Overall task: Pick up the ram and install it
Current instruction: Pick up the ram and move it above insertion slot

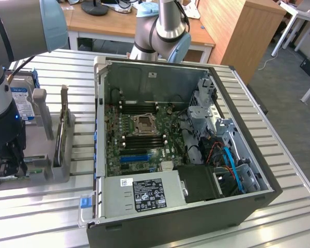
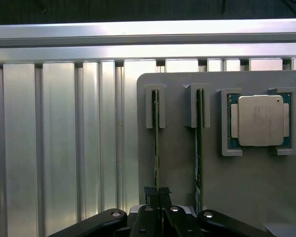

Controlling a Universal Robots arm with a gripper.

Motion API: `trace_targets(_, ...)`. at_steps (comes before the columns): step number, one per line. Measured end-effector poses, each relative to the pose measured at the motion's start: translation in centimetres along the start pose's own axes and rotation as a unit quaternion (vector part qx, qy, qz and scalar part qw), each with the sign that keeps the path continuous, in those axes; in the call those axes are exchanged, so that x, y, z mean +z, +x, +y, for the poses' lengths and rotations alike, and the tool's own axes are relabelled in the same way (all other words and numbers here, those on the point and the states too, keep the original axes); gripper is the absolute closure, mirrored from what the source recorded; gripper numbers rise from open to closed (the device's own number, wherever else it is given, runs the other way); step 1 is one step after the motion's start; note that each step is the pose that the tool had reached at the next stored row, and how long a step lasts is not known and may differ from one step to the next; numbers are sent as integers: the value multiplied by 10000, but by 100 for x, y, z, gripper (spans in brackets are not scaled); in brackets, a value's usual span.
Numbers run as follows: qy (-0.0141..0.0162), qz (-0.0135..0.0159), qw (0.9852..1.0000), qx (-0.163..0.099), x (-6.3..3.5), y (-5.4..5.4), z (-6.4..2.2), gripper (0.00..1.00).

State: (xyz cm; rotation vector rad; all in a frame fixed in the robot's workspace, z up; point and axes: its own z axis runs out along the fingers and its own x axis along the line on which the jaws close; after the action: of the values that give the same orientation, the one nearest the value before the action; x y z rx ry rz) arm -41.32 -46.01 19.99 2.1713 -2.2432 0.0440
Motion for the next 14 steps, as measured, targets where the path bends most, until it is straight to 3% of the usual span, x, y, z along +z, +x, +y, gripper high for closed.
trace_targets(14,1,-1,10000,0,-2,0,0,88)
